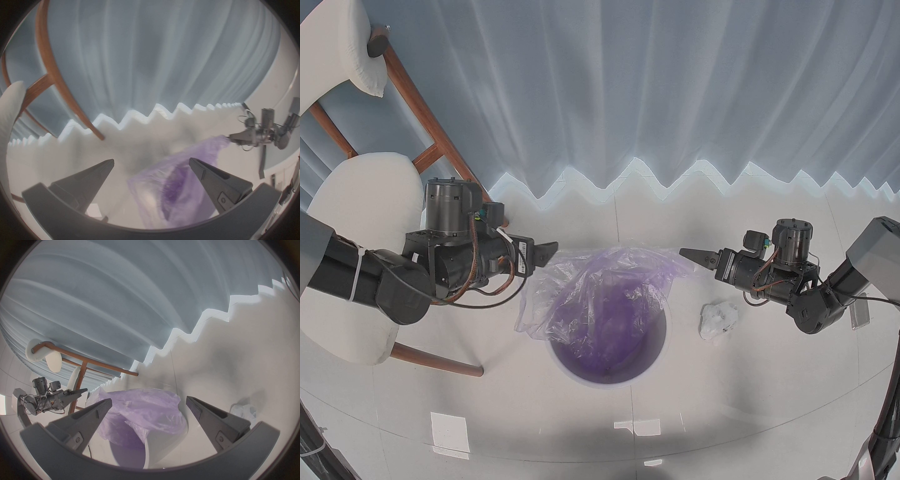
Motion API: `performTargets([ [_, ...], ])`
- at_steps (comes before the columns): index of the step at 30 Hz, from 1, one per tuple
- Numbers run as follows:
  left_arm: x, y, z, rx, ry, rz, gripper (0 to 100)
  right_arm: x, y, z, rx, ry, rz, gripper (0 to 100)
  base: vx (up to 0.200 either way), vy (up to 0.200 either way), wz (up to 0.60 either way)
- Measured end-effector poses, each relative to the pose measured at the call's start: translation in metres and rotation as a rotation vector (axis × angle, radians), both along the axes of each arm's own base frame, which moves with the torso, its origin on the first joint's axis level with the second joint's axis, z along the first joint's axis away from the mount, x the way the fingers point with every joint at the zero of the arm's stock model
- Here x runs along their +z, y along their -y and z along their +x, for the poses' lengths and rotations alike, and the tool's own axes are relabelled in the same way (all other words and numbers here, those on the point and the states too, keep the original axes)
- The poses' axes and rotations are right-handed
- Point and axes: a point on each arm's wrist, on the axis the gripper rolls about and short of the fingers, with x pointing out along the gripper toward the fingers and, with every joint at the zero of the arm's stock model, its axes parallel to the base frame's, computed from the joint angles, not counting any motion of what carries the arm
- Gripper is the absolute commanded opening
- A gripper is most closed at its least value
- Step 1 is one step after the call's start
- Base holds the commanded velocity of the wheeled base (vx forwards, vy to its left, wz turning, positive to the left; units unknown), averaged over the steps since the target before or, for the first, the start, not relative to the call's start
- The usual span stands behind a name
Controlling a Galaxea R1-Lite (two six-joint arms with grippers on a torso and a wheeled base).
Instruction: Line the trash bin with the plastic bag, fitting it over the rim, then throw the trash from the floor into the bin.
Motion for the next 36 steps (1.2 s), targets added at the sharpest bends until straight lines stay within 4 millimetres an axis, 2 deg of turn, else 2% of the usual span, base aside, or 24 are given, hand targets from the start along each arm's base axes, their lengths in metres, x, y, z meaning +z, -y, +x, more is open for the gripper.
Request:
performTargets([
  [5, -0.006, 0.01, -0.015, -0.129, -0.009, 0.002, 100, 0.001, 0.001, -0.009, -0.001, 0.007, 0.0, 100, 0.0, 0.0, 0.0],
  [11, -0.019, 0.012, -0.024, -0.274, 0.026, 0.091, 100, 0.0, 0.002, -0.02, -0.001, 0.013, -0.002, 100, 0.0, 0.0, 0.0],
  [20, -0.04, 0.017, -0.02, -0.299, -0.007, 0.113, 100, -0.001, 0.004, -0.039, 0.001, 0.037, -0.007, 100, 0.0, 0.0, 0.0],
  [21, -0.042, 0.017, -0.019, -0.298, -0.01, 0.114, 0, -0.001, 0.004, -0.04, 0.001, 0.039, -0.007, 100, 0.0, 0.0, 0.0],
  [27, -0.056, 0.021, -0.012, -0.3, -0.029, 0.117, 0, 0.003, 0.005, -0.052, 0.003, 0.051, -0.003, 100, 0.0, 0.0, 0.0],
  [32, -0.061, 0.023, -0.009, -0.307, -0.037, 0.119, 0, 0.016, 0.005, -0.06, 0.005, 0.065, 0.02, 100, 0.0, 0.0, 0.0],
  [36, -0.063, 0.025, -0.011, -0.316, -0.041, 0.121, 0, 0.032, 0.0, -0.071, 0.012, 0.017, 0.107, 100, 0.0, 0.0, 0.0],
])
